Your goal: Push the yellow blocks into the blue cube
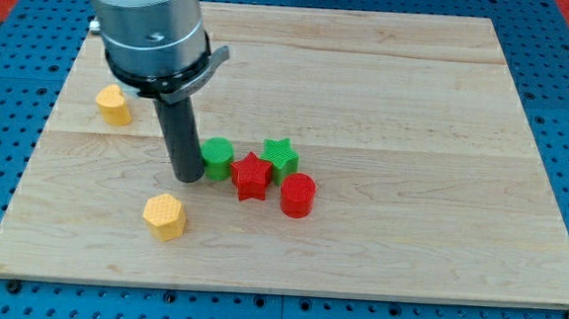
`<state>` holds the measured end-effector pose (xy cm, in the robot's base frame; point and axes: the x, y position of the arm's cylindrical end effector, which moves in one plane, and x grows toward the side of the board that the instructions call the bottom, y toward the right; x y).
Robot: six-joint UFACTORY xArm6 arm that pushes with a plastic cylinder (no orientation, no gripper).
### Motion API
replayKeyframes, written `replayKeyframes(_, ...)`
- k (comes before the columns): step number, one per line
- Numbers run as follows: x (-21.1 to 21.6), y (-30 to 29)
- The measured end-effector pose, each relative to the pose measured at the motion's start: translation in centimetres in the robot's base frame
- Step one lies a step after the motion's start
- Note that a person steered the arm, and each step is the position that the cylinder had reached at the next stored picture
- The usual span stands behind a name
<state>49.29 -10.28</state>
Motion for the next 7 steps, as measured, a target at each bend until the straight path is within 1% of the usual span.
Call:
replayKeyframes(1, 2.2, 1.8)
replayKeyframes(2, 5.4, 3.3)
replayKeyframes(3, 8.4, 3.1)
replayKeyframes(4, 8.4, -2.6)
replayKeyframes(5, 4.8, -9.4)
replayKeyframes(6, 3.0, -9.4)
replayKeyframes(7, 6.8, -8.1)
